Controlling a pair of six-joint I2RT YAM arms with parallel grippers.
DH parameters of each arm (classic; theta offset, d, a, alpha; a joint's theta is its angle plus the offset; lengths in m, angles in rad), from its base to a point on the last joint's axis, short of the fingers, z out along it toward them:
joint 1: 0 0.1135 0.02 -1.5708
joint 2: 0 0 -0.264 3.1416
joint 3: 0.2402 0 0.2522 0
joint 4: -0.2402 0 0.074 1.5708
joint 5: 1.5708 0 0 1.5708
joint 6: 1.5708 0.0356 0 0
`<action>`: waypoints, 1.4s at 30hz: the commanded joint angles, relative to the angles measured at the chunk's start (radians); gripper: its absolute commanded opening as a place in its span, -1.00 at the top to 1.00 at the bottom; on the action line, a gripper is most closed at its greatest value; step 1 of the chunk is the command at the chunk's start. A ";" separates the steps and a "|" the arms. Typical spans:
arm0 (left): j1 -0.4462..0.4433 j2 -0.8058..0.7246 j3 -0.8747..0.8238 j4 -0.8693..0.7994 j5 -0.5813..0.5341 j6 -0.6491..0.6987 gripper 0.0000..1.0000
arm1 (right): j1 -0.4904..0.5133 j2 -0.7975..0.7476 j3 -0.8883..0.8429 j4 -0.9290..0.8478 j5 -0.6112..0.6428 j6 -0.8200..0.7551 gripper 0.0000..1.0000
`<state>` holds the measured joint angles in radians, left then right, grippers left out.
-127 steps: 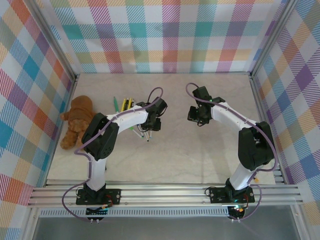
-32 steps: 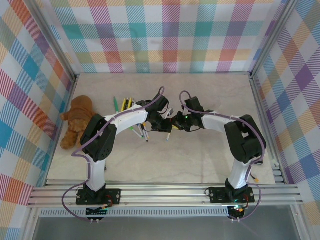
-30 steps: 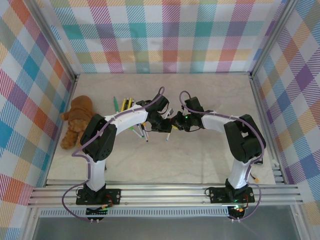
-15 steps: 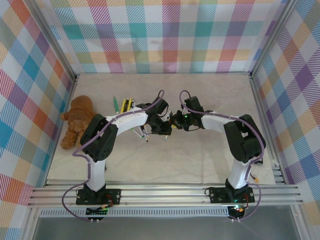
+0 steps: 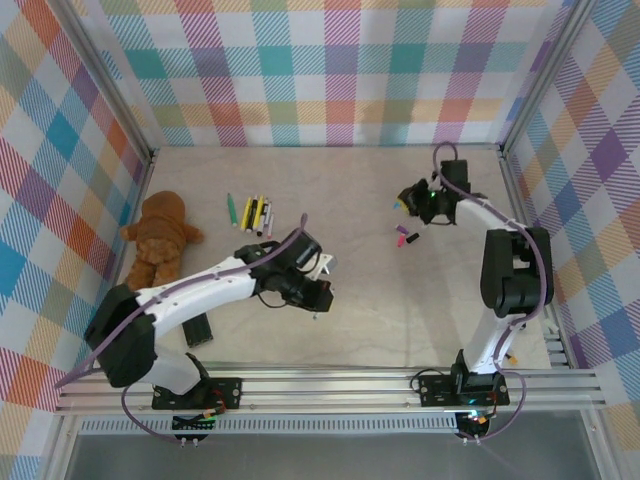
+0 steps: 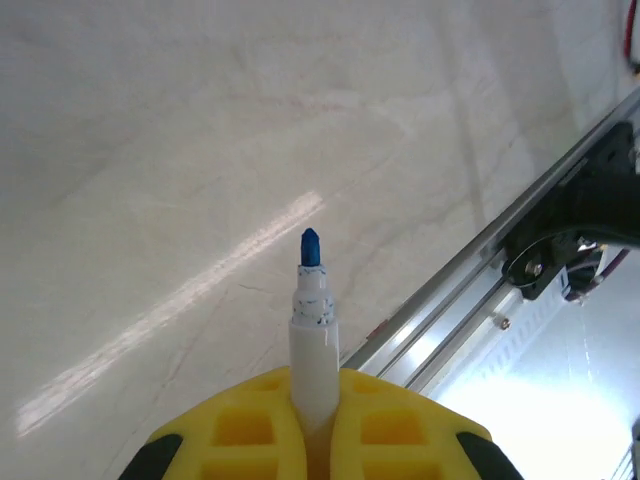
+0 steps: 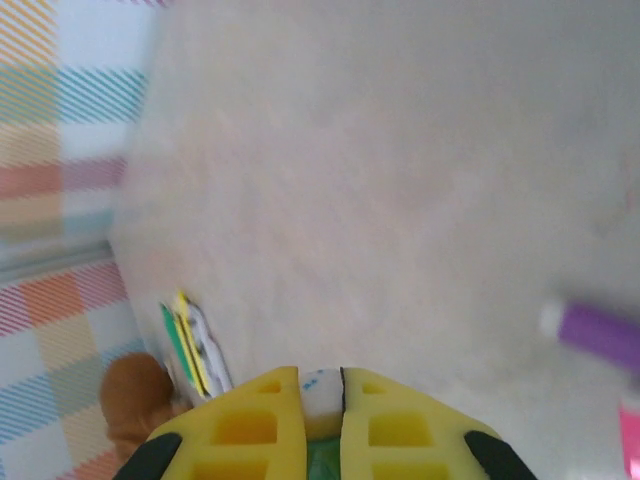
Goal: Open the pen caps
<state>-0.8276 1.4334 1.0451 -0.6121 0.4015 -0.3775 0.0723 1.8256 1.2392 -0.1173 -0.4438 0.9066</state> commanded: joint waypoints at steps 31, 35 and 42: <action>0.427 0.888 0.943 -0.403 -0.598 0.100 1.00 | 0.268 0.193 0.190 -0.502 0.610 -0.392 0.59; 0.441 0.934 0.984 -0.410 -0.655 0.100 1.00 | 0.285 0.177 0.167 -0.509 0.642 -0.386 0.38; 0.447 0.993 1.051 -0.416 -0.721 0.115 0.73 | 0.315 0.134 0.146 -0.520 0.646 -0.371 0.28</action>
<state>-0.3897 2.3966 2.0655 -1.0023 -0.2619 -0.2703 0.3733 2.0079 1.4014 -0.6056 0.1841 0.5308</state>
